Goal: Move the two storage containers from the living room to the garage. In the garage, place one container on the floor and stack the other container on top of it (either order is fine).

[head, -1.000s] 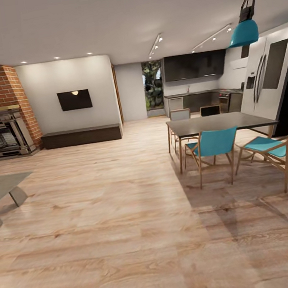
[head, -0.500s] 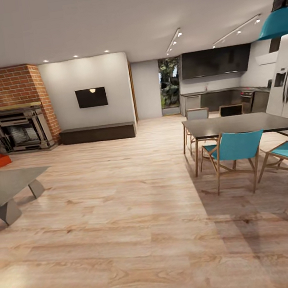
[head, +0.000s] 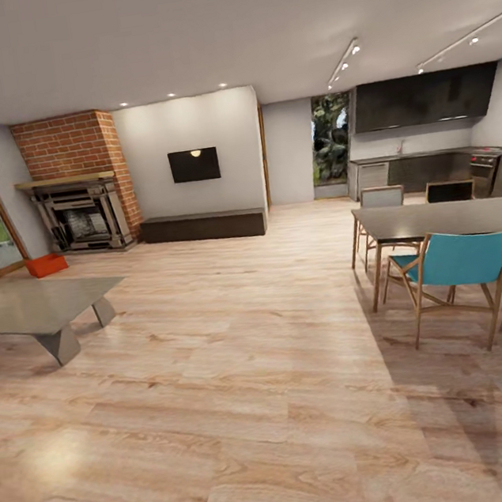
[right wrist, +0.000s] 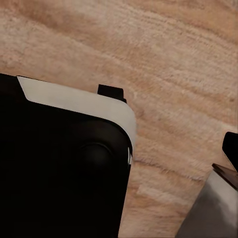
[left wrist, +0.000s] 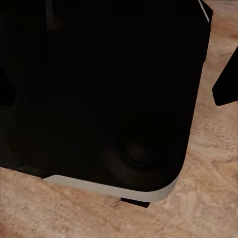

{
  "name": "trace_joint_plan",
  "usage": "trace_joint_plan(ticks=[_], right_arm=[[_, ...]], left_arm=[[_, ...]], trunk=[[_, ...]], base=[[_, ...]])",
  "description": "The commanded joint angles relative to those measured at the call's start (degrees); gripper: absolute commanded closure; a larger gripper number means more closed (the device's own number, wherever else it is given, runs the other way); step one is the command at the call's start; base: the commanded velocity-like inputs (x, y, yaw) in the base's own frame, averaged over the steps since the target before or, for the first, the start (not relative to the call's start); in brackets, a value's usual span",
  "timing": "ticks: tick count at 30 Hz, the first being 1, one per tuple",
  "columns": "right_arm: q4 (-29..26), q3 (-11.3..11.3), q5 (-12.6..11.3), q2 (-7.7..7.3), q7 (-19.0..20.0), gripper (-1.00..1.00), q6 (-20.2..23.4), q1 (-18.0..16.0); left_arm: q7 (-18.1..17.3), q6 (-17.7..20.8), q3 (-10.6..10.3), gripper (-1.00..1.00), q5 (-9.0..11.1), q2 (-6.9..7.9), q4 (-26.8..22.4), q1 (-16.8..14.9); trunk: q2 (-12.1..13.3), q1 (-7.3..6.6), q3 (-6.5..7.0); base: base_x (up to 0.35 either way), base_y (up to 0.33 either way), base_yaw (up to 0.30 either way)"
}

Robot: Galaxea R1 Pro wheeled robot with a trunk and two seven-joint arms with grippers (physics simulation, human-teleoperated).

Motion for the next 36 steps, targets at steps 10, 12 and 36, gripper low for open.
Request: trace_joint_plan(ticks=[10,12,36], right_arm=[[0.2,0.5,-0.5,0.03,0.0,-1.00,-0.3,-0.1],[0.2,0.5,-0.5,0.03,0.0,-1.00,-0.3,-0.1],[0.2,0.6,-0.5,0.08,0.0,-1.00,-0.4,-0.1]], left_arm=[[0.1,-0.1,0.0,-1.00,0.3,0.00,-0.1,0.0],[0.1,-0.1,0.0,-1.00,0.3,0.00,-0.1,0.0],[0.1,-0.3,0.1,-1.00,0.2,-0.09,-0.2,0.0]], trunk=[[0.0,0.00,-0.05],[0.0,0.00,-0.05],[0.0,0.00,-0.05]], base=[[0.000,0.000,0.269],[0.000,0.000,0.269],[0.085,0.000,0.269]])
